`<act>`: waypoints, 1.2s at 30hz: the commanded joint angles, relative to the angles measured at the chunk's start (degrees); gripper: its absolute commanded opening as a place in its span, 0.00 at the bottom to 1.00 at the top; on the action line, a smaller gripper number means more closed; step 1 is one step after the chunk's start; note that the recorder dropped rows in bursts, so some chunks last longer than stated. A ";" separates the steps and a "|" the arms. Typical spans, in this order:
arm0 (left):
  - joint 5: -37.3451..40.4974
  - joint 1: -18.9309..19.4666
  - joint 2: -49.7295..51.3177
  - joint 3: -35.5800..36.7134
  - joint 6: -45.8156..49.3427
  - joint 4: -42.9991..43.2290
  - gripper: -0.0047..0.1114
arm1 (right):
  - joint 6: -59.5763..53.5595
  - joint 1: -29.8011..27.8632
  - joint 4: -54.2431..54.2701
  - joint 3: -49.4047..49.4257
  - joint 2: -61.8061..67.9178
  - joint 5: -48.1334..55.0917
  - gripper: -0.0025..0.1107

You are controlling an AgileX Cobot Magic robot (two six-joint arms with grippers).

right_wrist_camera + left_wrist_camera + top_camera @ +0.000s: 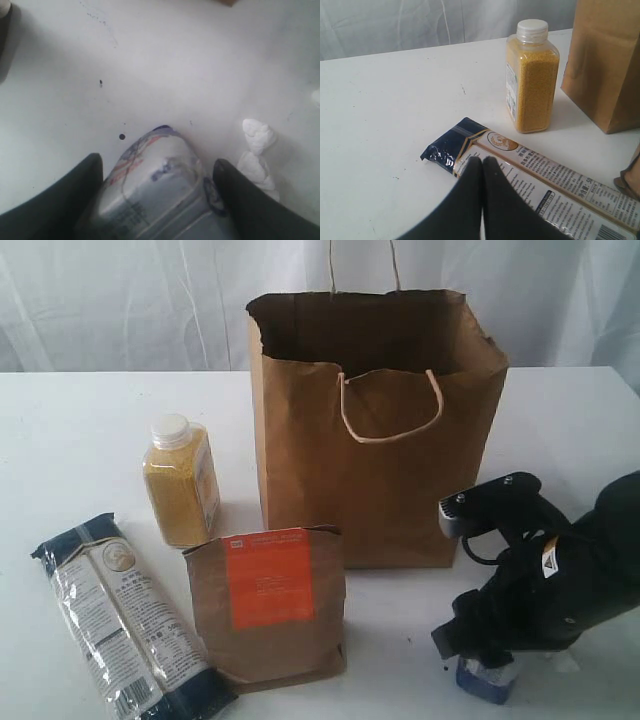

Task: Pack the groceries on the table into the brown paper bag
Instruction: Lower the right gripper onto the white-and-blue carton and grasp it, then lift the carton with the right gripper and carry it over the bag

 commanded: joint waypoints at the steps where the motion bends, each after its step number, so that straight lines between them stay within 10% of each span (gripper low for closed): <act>1: -0.04 -0.22 -0.28 0.16 -0.08 -0.23 0.04 | -0.29 -0.11 -0.43 0.22 -0.42 -0.52 0.17; 5: -0.04 -0.22 -0.28 0.16 -0.08 -0.23 0.04 | -0.29 -0.11 -0.43 0.22 -3.64 0.55 0.02; 18: -0.04 -0.22 -0.28 0.16 -0.08 -0.23 0.04 | -0.02 -0.11 -1.62 -2.55 -23.88 12.52 0.02; 36: -0.04 -0.22 -0.28 0.16 -0.08 -0.23 0.04 | -4.42 -0.11 -10.01 -41.31 -14.43 22.19 0.02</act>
